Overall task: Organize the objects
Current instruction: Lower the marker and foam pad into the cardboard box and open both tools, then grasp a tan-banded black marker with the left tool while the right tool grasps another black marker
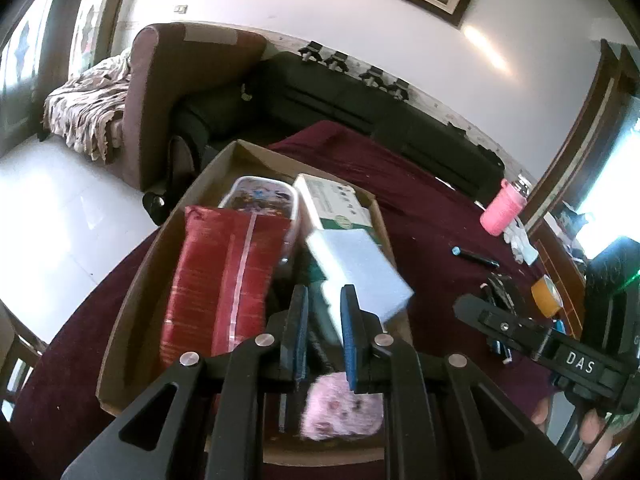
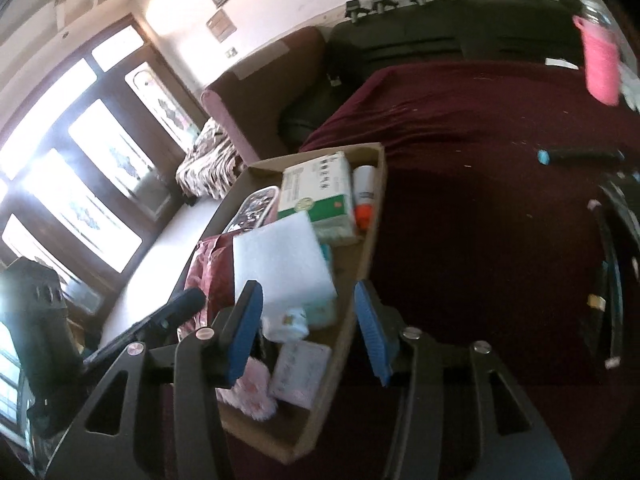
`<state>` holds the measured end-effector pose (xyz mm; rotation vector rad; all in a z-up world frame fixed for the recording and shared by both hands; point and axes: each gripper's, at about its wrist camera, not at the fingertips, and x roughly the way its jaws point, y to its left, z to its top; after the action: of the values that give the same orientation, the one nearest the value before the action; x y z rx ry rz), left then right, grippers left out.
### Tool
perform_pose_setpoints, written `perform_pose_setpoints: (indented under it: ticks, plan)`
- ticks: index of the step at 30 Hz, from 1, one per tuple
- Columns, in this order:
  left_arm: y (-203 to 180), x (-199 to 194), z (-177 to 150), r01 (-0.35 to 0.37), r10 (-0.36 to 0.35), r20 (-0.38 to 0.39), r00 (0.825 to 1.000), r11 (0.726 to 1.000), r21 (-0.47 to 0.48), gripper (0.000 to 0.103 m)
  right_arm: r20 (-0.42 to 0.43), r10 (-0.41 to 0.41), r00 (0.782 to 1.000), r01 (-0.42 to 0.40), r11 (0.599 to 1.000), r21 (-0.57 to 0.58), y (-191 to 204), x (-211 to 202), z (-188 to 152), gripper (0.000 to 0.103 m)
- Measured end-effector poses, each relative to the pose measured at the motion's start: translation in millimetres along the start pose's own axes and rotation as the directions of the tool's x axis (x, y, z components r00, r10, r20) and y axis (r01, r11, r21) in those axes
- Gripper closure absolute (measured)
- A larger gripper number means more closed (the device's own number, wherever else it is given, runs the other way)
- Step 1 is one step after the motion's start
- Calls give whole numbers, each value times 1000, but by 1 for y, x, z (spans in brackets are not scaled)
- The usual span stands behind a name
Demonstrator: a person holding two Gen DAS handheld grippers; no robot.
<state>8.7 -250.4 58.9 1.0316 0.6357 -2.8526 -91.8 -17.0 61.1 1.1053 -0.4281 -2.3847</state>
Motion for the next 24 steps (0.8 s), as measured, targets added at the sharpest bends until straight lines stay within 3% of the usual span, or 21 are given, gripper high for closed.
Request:
perform_pose_setpoints:
  ticks: [9, 14, 24]
  plan:
    - [-55, -4, -9, 22, -21, -10, 1000, 996, 89, 89, 36, 12, 999, -15, 997, 71, -39, -43, -12, 56]
    - [-88, -3, -15, 31, -27, -25, 999, 989, 144, 80, 52, -9, 999, 3, 995, 99, -62, -66, -18, 56]
    - [-152, 25, -34, 90, -59, -141, 988, 970, 224, 80, 80, -140, 987, 130, 984, 125, -125, -110, -26, 56]
